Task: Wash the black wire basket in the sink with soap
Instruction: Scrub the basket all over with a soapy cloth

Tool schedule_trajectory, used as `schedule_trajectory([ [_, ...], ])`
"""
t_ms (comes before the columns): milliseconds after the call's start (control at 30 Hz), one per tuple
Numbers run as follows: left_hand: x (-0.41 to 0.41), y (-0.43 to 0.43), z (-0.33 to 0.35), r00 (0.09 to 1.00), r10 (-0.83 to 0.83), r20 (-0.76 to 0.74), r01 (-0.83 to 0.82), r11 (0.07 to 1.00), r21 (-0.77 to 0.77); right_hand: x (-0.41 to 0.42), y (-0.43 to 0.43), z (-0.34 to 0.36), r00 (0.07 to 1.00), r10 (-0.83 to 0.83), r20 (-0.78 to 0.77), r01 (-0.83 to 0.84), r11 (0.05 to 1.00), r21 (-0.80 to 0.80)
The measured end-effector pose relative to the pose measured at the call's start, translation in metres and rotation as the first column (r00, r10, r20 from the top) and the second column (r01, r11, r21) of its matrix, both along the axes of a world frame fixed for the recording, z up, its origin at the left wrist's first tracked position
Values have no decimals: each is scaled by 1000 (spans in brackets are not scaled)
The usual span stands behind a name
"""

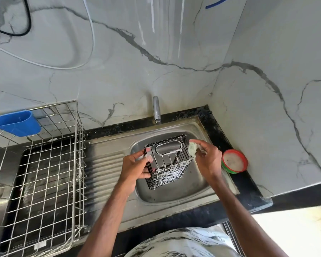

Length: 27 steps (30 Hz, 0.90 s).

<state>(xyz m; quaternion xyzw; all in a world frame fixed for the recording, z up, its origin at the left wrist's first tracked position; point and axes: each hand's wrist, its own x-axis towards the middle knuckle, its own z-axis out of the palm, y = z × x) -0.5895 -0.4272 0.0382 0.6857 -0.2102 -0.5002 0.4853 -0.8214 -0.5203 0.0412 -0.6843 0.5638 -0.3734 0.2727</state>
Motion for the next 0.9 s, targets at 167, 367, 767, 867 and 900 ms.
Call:
schedule_trajectory([
  [167, 13, 7, 2, 998, -39, -59, 37, 999, -26, -4, -13, 16, 890, 52, 453, -326, 767, 552],
  [367, 21, 10, -1, 974, -98, -204, 98, 995, -11, 0, -15, 37, 856, 122, 502, -452, 649, 613],
  [767, -7, 17, 7, 973, -232, 16, 229, 969, 87, 38, -9, 46, 900, 235, 368, -429, 629, 648],
  [867, -12, 18, -3, 915, -312, 256, 292, 949, 114, 40, -4, 48, 899, 233, 370, -427, 648, 630],
  [900, -13, 18, -1, 914, -285, 289, 264, 958, 111, 40, -3, 50, 900, 232, 369, -425, 655, 624],
])
